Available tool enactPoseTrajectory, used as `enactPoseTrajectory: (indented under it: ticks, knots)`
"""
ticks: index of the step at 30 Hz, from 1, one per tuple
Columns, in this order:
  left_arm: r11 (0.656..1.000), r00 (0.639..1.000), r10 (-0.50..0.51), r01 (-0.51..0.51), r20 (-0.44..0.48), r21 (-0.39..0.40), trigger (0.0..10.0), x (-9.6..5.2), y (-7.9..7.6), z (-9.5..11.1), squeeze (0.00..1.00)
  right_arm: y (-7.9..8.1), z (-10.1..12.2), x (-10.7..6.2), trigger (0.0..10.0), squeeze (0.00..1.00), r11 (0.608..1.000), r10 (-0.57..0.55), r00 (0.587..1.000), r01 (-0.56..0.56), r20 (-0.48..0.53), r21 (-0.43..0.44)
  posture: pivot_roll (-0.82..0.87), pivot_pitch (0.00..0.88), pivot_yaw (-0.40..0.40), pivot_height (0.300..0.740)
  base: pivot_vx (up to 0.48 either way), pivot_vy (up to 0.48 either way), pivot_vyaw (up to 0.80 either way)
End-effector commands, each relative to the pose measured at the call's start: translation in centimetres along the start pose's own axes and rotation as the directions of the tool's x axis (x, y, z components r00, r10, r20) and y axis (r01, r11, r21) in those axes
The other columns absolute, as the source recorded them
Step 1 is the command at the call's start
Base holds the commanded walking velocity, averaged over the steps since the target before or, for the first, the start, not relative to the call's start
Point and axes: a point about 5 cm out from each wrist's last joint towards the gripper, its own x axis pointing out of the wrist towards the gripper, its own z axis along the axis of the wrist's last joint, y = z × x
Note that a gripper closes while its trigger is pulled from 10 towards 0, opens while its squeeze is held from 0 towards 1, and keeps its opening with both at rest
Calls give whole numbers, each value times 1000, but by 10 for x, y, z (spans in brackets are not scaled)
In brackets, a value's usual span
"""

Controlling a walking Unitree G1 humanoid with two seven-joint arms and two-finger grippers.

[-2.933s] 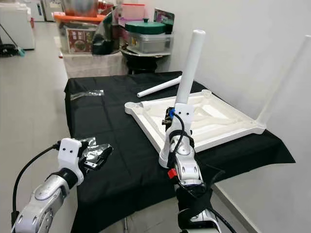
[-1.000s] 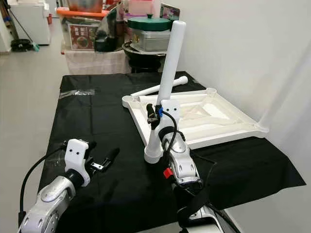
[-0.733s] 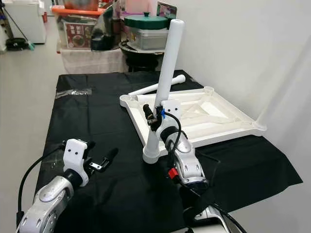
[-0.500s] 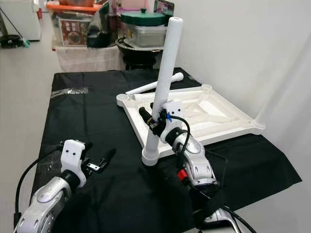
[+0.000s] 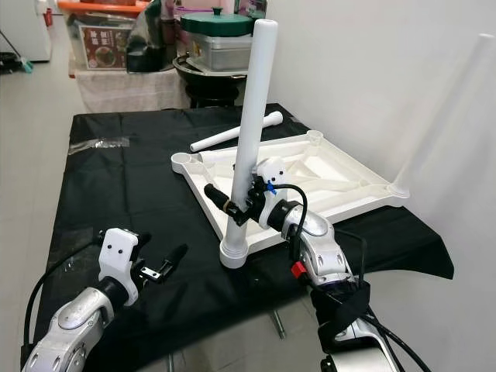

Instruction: Building children table

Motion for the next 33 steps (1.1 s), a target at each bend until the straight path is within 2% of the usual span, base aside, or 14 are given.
enactPoseTrajectory:
  ticks: [1,2,3,4,6,14,18,19,21,22,23,24,30,33]
  knots:
    - [1000,1000,-12,12,-12,-8,10000,-2,-1,-2,0,4,1,-3,10000,1000,998,65,998,-65,-2,7,101,0,-88,740,0,0,0]
    - [1000,1000,-16,16,-12,-7,10000,-2,-1,-1,0,6,3,-4,10000,1000,991,137,990,-137,-16,1,100,0,-90,740,0,0,0]
    - [1000,1000,-19,19,-12,-6,10000,-1,-1,-1,0,8,6,-6,10000,0,978,206,978,-207,-34,-30,99,0,-92,740,0,0,0]
    - [1000,1000,-19,19,-12,-6,10000,-1,-1,-1,0,8,6,-6,10000,0,978,206,978,-207,-34,-30,99,0,-92,740,0,0,0]
    - [1000,1000,-22,22,-10,-6,10000,0,-2,0,0,10,9,-7,10000,0,945,316,946,-321,-76,-58,102,0,-95,740,0,0,0]
    - [1000,1000,-29,28,-7,-9,10000,0,-4,0,0,4,10,2,10000,0,944,307,946,-316,-105,-89,110,0,-107,740,0,0,0]
    - [1000,1000,-25,25,-10,-12,10000,-4,-4,-1,0,8,14,9,10000,0,936,341,938,-345,-61,-77,121,0,-114,740,0,0,0]
    - [1000,1000,-24,24,-13,-12,10000,-4,-3,-2,0,11,15,11,3333,0,927,364,930,-366,-42,-74,121,0,-114,740,0,0,0]
    - [1000,1000,-24,24,-13,-12,10000,-4,-3,-2,0,11,15,11,3333,0,927,364,930,-366,-42,-74,121,0,-114,740,0,0,0]
    - [1000,1000,-23,23,-16,-11,10000,-5,-4,-3,0,11,15,12,0,0,930,359,933,-360,-33,-72,118,0,-116,740,0,0,0]
    - [1000,1000,-23,23,-16,-11,10000,-5,-4,-3,0,11,15,12,0,0,930,359,933,-360,-33,-72,118,0,-116,740,0,0,0]
    - [1000,1000,-22,22,-15,-10,10000,-4,-3,-2,0,5,14,14,0,0,950,298,953,-301,-50,-84,113,0,-114,740,0,0,0]
    - [1000,1000,-22,22,-16,-9,10000,-3,-3,-2,0,0,13,14,0,0,966,242,968,-247,-63,-82,111,0,-112,740,0,0,0]
    - [1000,999,-28,28,-18,-10,10000,-3,-5,-3,0,-3,8,4,0,0,986,144,987,-150,-78,-79,97,0,-103,740,0,0,0]
